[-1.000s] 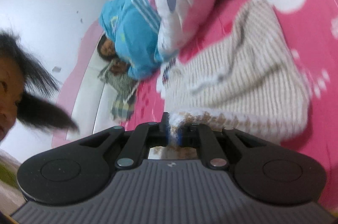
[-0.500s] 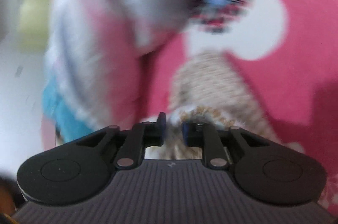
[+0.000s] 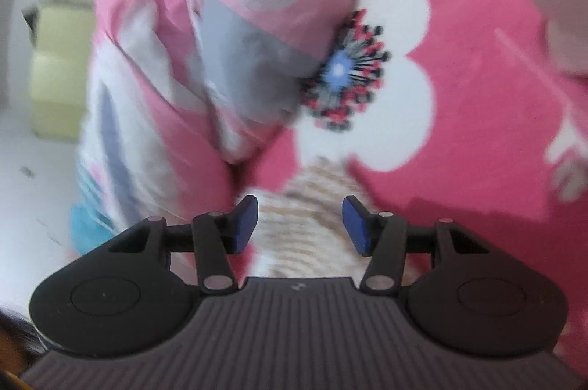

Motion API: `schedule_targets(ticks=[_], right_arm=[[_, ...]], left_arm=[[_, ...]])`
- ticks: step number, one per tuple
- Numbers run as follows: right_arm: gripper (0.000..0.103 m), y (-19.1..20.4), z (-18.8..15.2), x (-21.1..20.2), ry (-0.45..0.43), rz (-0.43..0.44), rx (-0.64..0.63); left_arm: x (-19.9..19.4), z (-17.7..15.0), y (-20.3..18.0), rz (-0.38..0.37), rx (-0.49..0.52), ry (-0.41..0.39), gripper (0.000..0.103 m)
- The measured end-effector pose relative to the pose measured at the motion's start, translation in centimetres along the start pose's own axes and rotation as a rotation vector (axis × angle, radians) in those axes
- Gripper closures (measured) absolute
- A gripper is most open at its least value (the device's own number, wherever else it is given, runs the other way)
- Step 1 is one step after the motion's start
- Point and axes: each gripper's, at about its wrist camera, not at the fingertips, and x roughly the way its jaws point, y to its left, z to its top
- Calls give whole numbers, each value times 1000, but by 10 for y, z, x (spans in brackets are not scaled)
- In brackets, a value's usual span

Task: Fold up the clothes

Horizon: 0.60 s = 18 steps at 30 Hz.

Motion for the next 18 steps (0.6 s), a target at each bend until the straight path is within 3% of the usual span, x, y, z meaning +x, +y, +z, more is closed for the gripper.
schedule_targets(ticks=[5,10,13,15,16,18], right_arm=[[52,16,-19,1,125,-147,-226],[53,26,-46,-2,253,-231,-428],[54,26,-58,-4,303,-260,-490],[62,24,-63,-2,331,-274,-511],[74,23,-65,0,344,-280,-519],[90,26,-67,1,354,-290,-544]], left_arm=[[-23,-43,-13,172,250,194,46],[-16,-100,-11,230,435,371,47],[-10,-117,-4,237,470,393,59],[-9,-118,0,239,463,373,73],[-10,-117,1,240,461,362,82],[-16,-114,0,245,455,341,89]])
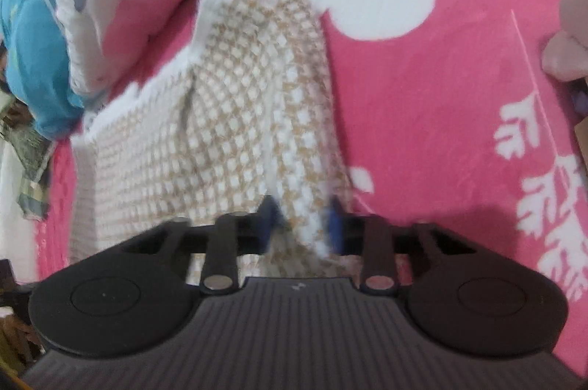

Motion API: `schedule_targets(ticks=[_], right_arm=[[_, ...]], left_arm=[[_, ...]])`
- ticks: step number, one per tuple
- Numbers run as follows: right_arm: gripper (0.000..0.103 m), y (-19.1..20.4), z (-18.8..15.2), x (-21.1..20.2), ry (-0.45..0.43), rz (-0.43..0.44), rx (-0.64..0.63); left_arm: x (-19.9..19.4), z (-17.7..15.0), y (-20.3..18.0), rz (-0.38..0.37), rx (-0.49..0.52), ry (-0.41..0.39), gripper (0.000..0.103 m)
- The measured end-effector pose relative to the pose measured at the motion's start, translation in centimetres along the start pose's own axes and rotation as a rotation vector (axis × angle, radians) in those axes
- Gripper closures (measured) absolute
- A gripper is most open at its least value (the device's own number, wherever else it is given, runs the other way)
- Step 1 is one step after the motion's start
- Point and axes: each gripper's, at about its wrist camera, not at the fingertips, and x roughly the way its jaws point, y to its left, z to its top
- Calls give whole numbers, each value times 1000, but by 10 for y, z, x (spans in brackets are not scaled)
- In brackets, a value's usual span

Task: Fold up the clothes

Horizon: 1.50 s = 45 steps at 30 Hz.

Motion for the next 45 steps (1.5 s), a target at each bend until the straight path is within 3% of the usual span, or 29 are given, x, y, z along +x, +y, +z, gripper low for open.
schedule_targets(ticks=[1,5,9,12,13,15,17,20,25,27,30,33,35,37,39,40,42,45], right_arm=[[97,2,1,-4,-9,8,-9],[97,5,-1,-22,-66,24,0],[97,-15,-8,-13,-75,-4,68],[88,-29,-10,-5,-91,20,134],[84,-31,-10,-8,-97,22,160],[81,-26,-11,-21,-116,3,162],[80,-7,-12,-38,-155,-56,75],[80,40,-19,-54,-235,-105,-173],[83,119,-35,-9,-155,8,-583],[85,136,-38,23,-119,33,-667],[86,133,-26,67,-91,4,-614],[86,135,-25,55,-146,-7,-579],[86,139,-27,39,-200,-15,-590],[86,135,-22,33,-249,-33,-581],[86,129,-9,48,-287,-109,-568],[86,120,-1,61,-295,-159,-544],[88,103,12,86,-264,-215,-487],[89,96,18,83,-274,-209,-414]], left_arm=[[-5,0,-1,8,4,-9,90],[-18,-3,-6,38,29,-33,91],[-1,-6,2,57,3,6,91],[3,-2,1,74,-3,22,83],[-2,-1,0,88,1,17,74],[-16,2,-3,124,14,-7,68],[-34,7,-12,171,35,-60,67],[-49,21,-41,186,122,-162,65],[-3,44,-113,117,389,-223,62],[27,47,-128,170,441,-245,63],[65,55,-131,262,434,-228,60],[53,66,-125,217,344,-252,61],[45,72,-126,215,340,-290,55],[49,80,-128,244,344,-315,52],[67,91,-124,335,340,-307,52],[78,94,-118,371,329,-298,46],[82,96,-112,386,298,-301,39],[70,97,-117,374,297,-305,44]])
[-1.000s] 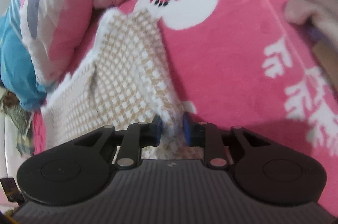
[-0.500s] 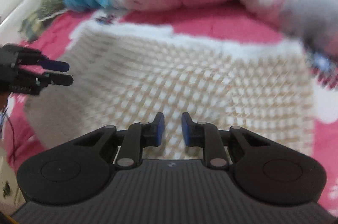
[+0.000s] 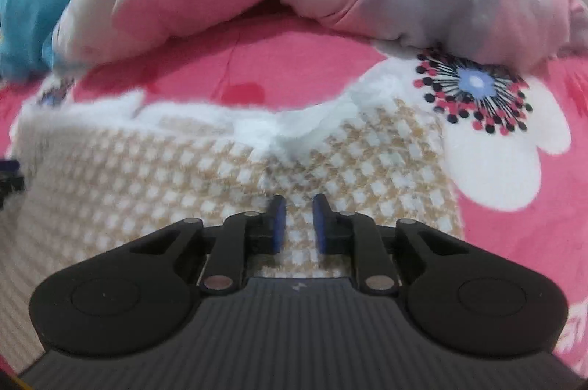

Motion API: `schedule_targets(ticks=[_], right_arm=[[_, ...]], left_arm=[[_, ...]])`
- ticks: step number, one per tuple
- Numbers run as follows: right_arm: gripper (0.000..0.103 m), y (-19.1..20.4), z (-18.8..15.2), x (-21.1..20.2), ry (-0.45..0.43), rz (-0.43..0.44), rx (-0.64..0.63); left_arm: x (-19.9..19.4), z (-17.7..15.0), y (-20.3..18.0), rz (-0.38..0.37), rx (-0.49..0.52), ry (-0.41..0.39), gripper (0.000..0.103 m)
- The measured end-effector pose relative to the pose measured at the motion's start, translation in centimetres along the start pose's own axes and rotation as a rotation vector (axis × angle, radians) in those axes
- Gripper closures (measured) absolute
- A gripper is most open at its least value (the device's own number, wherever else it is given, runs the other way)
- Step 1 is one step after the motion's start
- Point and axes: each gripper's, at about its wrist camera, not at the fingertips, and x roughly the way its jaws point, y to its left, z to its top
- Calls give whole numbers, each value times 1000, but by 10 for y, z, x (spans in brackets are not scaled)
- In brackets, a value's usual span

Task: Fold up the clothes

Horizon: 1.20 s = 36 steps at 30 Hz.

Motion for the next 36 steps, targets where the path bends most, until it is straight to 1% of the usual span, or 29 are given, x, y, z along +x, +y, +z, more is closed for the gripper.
schedule_targets(ticks=[2,3,4,5,6,8,9,10,11,13,14,15,17,19,21,22,23,24,25,27,28,29,31,35,36], right_arm=[[88,0,5,-18,-71,-30,3],[88,-2,7,-25,-106,-48,5],[88,-6,10,-25,-122,-74,5],[88,-12,11,-22,-126,-101,3],[88,-20,11,-10,-102,-129,1],[89,-39,9,12,-50,-170,4],[89,-48,5,20,-28,-150,31],[89,-52,7,21,-30,-133,54],[89,-54,9,21,-30,-124,62],[90,-46,13,13,-30,-150,19],[91,-43,15,5,-42,-154,21],[91,-41,16,-4,-58,-152,19],[91,-33,18,-24,-104,-99,12],[91,-20,21,-38,-130,-3,7],[91,3,21,-42,-123,103,-32],[91,16,20,-41,-113,156,-65],[91,30,18,-38,-103,200,-105],[91,42,15,-32,-81,219,-143],[91,53,12,-20,-46,219,-181],[92,70,1,12,42,180,-258],[92,74,-4,24,58,164,-291],[92,77,-4,29,56,152,-304],[93,86,9,25,86,128,-308],[93,112,31,-9,32,197,-305],[93,120,31,-9,32,217,-322]], left_arm=[[-10,3,-2,-26,17,-22,43],[-11,4,-4,-25,31,-32,42],[-10,6,-8,-16,50,-43,40],[-4,7,-10,1,57,-32,40],[5,8,-12,22,57,-10,40],[18,5,-3,17,-15,6,34],[24,3,3,9,-59,12,34],[25,3,7,1,-85,16,34],[23,3,9,-7,-100,19,34],[20,4,15,-23,-130,25,36],[16,4,17,-28,-148,35,40],[10,3,21,-35,-173,45,40],[-4,2,29,-59,-236,58,39],[-20,-3,34,-85,-279,64,37],[-32,-10,33,-82,-284,86,35],[-37,-14,32,-78,-282,100,32],[-39,-18,29,-76,-276,113,31],[-40,-22,25,-74,-267,126,31],[-38,-26,20,-67,-254,141,30],[-30,-31,9,-42,-232,173,29],[-25,-33,5,-26,-226,189,28],[-21,-32,2,-11,-227,197,25],[-16,-28,-2,14,-235,210,21],[-9,-23,0,25,-273,243,17],[-8,-23,0,26,-276,248,17]])
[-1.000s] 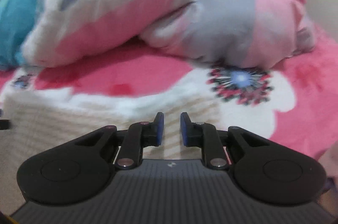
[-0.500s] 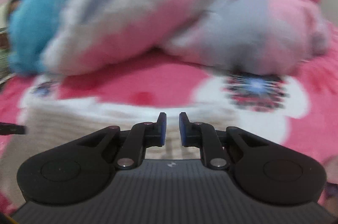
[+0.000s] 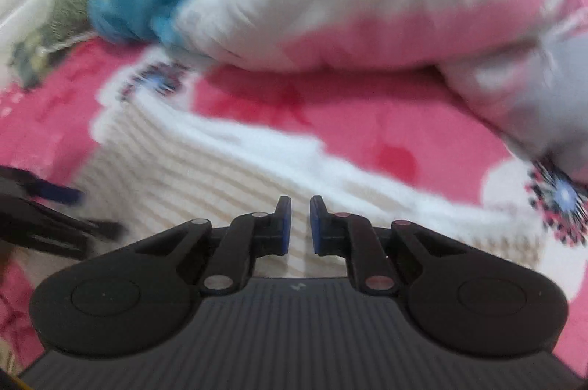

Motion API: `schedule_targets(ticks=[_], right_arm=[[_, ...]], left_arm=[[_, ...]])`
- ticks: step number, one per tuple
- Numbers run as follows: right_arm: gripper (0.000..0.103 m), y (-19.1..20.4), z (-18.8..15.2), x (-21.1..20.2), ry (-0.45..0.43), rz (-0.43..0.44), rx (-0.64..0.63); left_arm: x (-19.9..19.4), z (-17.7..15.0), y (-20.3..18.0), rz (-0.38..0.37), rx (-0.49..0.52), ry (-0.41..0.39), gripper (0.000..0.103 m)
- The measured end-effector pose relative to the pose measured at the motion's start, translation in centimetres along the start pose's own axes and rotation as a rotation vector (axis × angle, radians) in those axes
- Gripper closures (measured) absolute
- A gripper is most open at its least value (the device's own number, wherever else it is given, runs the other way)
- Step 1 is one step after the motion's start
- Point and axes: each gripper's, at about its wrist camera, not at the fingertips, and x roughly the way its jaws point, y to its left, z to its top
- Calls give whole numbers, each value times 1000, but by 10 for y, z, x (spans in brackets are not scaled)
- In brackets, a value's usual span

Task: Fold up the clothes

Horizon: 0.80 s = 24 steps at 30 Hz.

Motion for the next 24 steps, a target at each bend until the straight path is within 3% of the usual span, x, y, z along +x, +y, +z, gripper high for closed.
schedule_targets(ticks=[4,11,14,24], right_arm=[[94,19,-11,45,83,-20,-59],[93,34,14,32,62,-70,15],[94,26,6,57,135,-77,74],[94,28,-1,53,134,-114,130]], left_arm=[[2,1,-2,19,4,16,17],[3,10,-2,18,4,69,17],[5,12,-3,22,14,88,16],[8,16,-6,29,36,122,15]])
